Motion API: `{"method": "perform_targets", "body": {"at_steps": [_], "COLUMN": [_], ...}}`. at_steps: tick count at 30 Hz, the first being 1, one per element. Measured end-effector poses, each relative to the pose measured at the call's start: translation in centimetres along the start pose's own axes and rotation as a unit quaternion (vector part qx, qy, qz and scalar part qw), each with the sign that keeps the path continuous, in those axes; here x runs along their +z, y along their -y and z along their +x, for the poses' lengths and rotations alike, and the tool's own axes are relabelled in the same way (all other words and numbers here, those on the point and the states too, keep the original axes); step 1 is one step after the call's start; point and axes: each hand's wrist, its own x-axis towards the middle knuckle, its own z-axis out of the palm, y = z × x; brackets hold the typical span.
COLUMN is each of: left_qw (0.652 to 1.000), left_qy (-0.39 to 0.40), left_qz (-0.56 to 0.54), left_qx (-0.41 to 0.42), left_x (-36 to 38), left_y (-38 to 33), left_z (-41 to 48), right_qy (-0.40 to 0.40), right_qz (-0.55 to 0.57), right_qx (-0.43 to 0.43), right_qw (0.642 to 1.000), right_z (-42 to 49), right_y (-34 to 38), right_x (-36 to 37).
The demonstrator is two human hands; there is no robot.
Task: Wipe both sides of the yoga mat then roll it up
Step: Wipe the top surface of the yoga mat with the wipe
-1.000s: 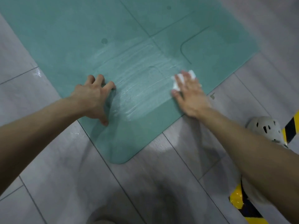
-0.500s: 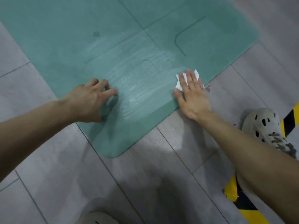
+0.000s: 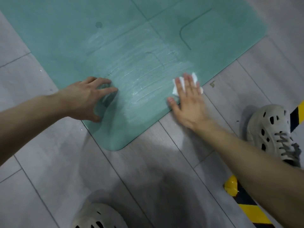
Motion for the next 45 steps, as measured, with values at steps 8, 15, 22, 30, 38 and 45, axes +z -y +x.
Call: {"method": "perform_targets", "body": {"at_steps": [8,15,22,30,38,45], "left_qw": [0.999,0.999,0.992,0.947,0.913,0.895], "left_qy": [-0.032,-0.05,-0.075,-0.14,-0.171,-0.223], "left_qz": [0.009,-0.017,-0.074,-0.116,-0.195,-0.209], "left_qx": [0.004,0.004,-0.066,-0.264,-0.314,-0.324], "left_x": [0.6,1.5,2.2,2.8,3.4,3.2], "left_y": [0.1,0.7,3.8,7.3,10.7,14.4], "left_z": [0.4,-0.4,-1.5,-4.5,-5.1,-3.9], "right_qy": [0.044,-0.01,0.043,0.004,0.016,0.016], "right_qz": [-0.022,0.007,-0.008,-0.011,0.001,0.006], "right_qx": [-0.302,-0.031,-0.397,-0.229,-0.28,-0.296], "right_qw": [0.952,0.999,0.917,0.973,0.96,0.955], "right_z": [-2.1,-0.4,-4.9,3.4,1.0,6.2], "right_y": [5.1,1.1,12.0,11.8,16.5,21.7], "right_x": [2.2,0.7,4.2,2.7,3.3,3.7]}}
